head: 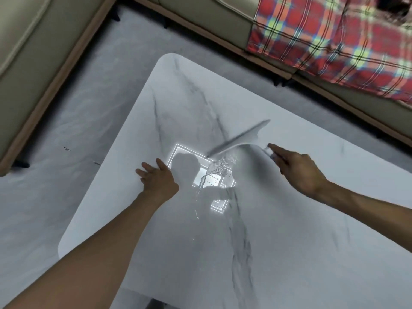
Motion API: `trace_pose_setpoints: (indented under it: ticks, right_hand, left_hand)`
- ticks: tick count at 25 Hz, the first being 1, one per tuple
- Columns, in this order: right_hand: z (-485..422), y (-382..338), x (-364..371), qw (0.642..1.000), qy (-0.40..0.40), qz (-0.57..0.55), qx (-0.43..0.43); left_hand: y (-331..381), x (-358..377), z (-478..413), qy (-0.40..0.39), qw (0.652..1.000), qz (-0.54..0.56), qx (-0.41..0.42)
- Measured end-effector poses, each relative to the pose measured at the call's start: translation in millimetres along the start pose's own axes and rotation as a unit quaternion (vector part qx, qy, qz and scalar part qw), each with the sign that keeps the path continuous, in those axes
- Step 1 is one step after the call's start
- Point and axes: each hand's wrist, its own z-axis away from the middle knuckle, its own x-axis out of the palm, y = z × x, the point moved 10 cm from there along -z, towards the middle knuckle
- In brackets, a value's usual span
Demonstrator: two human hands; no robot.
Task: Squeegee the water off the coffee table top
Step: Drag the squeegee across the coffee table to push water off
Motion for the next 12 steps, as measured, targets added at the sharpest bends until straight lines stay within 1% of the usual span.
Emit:
trace_pose_setpoints:
  ticks: [1,3,4,6,8,9,12]
  right_hand:
    - [-24,-2,-13,0.999,0.031,-0.033,0.006]
    - [-76,0,-35,0.994,0.089,-0.063,0.024]
    - [-95,4,-40,0.991,0.104,-0.067,0.043]
    - [-106,11,-33,0.989,0.104,-0.073,0.073]
    - [-85,14,-16,0.99,0.109,-0.056,0.068]
    - [-66,19,-6,0.99,0.111,-0.048,0.071]
    - [1,40,31,0.99,0.086,-0.056,0.095]
  left_hand:
    - [0,-1,1,0.002,1.0,-0.003,-0.002]
    - [1,-2,3,0.002,1.0,0.0,-0.001]
    - [2,-2,2,0.001,1.0,0.001,-0.003]
    - [2,-4,1,0.007,1.0,0.005,-0.002]
    - [2,-4,0,0.022,1.0,-0.013,0.0]
    - [2,-4,1,0.016,1.0,-0.012,-0.008]
    - [2,-6,4,0.013,1.0,-0.016,-0.013]
